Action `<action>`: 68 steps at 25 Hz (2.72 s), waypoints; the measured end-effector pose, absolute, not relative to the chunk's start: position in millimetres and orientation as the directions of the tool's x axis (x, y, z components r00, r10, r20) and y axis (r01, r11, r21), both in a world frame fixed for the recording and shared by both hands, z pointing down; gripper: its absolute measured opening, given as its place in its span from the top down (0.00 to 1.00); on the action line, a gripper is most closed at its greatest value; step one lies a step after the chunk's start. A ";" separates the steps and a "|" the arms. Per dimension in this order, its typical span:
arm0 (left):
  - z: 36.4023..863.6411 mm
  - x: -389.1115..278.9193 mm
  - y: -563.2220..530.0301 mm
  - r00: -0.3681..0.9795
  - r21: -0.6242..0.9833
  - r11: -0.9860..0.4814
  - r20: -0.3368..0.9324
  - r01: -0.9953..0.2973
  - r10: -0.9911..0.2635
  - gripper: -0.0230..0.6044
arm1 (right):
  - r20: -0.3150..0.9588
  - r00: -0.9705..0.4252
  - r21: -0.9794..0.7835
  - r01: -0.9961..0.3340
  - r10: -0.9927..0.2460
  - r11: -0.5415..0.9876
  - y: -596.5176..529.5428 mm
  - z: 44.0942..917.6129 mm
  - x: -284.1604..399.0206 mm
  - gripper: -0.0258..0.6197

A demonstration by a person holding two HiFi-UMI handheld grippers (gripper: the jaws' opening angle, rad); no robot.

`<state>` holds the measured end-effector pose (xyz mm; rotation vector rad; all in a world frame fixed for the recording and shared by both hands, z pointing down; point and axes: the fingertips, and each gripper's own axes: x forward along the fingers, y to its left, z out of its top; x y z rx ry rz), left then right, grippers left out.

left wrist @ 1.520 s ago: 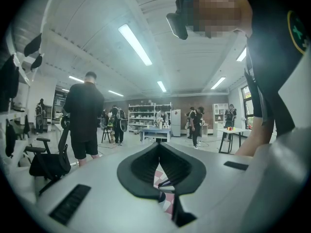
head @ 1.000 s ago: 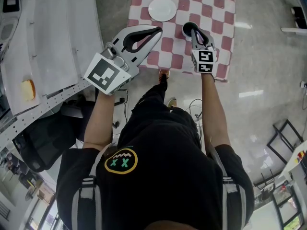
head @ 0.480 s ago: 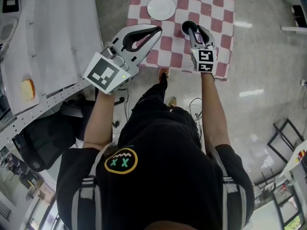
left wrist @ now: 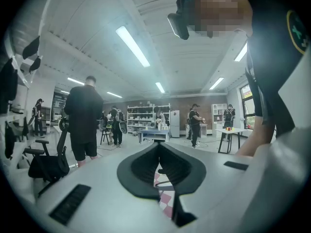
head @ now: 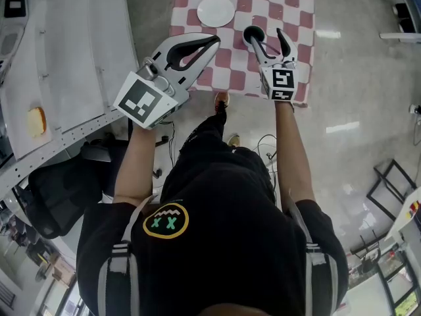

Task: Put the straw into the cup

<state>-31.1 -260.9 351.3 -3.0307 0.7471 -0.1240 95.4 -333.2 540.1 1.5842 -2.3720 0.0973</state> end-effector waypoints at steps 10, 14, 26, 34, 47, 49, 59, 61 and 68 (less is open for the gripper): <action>334.5 -24.9 -230.1 0.890 -0.051 -0.890 0.033 -0.453 -0.455 0.93 | 0.133 -0.397 0.147 -0.898 -0.908 0.414 -296.0 454.3 89.3 0.39; 330.6 -24.7 -217.0 0.892 -0.074 -0.890 0.018 -0.450 -0.453 0.93 | 0.087 -0.436 0.160 -0.881 -0.896 0.445 -269.3 421.0 80.3 0.38; 308.7 -11.7 -160.0 0.901 -0.110 -0.895 -0.015 -0.433 -0.434 0.93 | -0.040 -0.522 0.206 -0.839 -0.852 0.504 -178.8 340.3 65.8 0.37; 297.1 1.3 -90.2 0.900 -0.117 -0.893 -0.020 -0.436 -0.436 0.93 | -0.021 -0.556 0.225 -0.813 -0.831 0.538 -101.0 329.3 72.8 0.50; 292.8 7.7 37.1 0.882 -0.136 -0.874 0.011 -0.465 -0.471 0.93 | -0.042 -0.564 0.213 -0.812 -0.825 0.544 33.5 307.3 88.3 0.93; 290.8 6.5 46.2 0.879 -0.136 -0.872 0.012 -0.471 -0.477 0.93 | -0.030 -0.564 0.194 -0.813 -0.825 0.548 44.7 306.7 89.3 0.93; 282.1 -2.3 69.8 0.879 -0.150 -0.869 0.006 -0.471 -0.477 0.93 | -0.022 -0.564 0.143 -0.819 -0.825 0.556 82.0 308.9 83.6 0.93; 281.1 -6.3 69.4 0.880 -0.149 -0.871 0.003 -0.469 -0.475 0.93 | -0.015 -0.563 0.141 -0.819 -0.826 0.556 81.3 309.7 79.1 0.93; 284.2 -30.4 65.4 0.883 -0.137 -0.874 0.002 -0.465 -0.470 0.93 | -0.006 -0.549 0.157 -0.826 -0.835 0.542 76.2 309.6 59.4 0.93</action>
